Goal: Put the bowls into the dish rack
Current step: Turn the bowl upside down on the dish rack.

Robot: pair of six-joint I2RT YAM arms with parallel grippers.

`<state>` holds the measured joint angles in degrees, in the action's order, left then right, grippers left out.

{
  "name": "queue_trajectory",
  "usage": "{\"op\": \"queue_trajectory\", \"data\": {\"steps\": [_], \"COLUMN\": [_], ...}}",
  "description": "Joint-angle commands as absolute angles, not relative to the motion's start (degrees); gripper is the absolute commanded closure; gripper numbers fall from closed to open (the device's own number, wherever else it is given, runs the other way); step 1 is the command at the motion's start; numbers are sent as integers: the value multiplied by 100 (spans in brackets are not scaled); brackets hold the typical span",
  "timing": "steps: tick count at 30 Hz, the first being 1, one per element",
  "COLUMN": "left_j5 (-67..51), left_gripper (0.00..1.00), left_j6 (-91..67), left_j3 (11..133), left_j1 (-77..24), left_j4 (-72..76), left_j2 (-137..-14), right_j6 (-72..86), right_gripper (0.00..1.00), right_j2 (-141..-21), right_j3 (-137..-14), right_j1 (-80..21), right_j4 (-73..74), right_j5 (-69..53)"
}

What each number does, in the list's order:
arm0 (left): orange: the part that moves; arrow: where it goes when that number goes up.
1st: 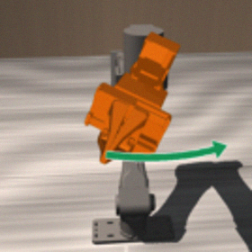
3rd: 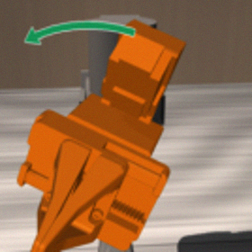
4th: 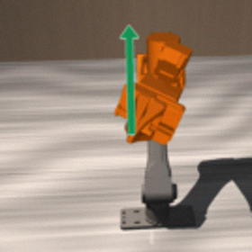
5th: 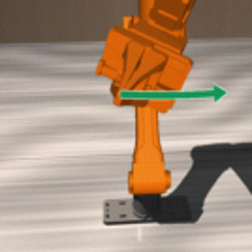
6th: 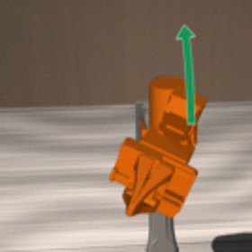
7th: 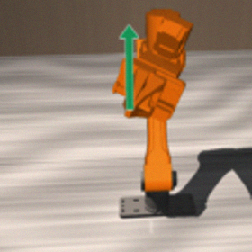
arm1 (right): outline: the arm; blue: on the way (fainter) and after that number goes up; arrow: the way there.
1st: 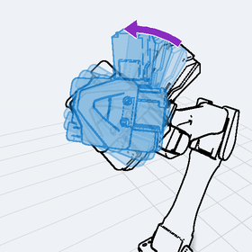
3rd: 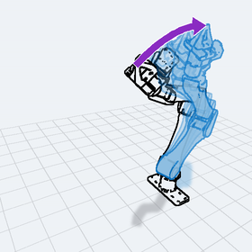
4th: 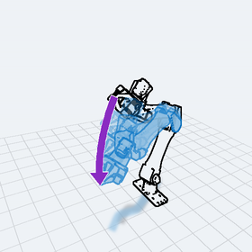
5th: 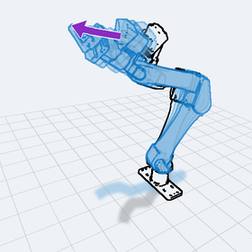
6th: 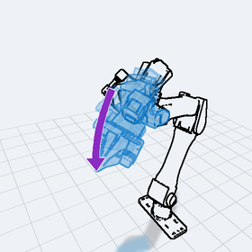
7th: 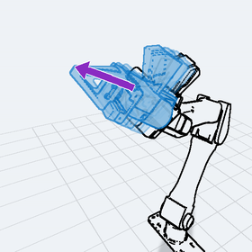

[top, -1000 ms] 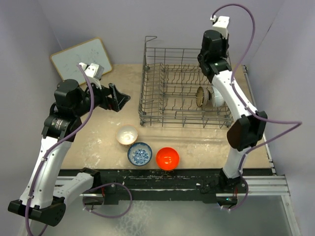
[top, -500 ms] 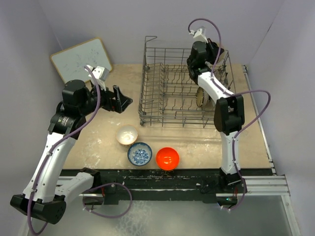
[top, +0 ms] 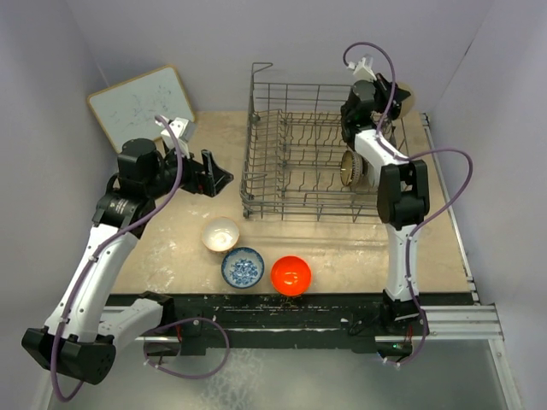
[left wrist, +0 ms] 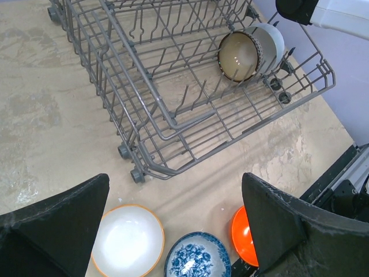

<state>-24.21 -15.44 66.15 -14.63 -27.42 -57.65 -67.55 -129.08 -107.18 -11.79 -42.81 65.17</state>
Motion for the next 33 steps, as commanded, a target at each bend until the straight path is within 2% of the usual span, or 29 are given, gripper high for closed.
{"op": "queue_trajectory", "data": {"steps": [1, 33], "left_j5": [-2553, -2444], "left_gripper": [1, 1], "left_j6": [-1529, -1398], "left_j3": [6568, 6425], "left_j1": [-1450, -1626], "left_j4": [-2392, -2280], "left_j2": [-5788, -5879], "right_j6": [-6899, -7899], "right_gripper": [100, 100], "right_j2": [-12865, -13941], "right_j3": [-10742, -11210], "right_j1": [-1153, -1169], "right_j4": [-4896, -5660], "right_j5": [6432, 6794]}}
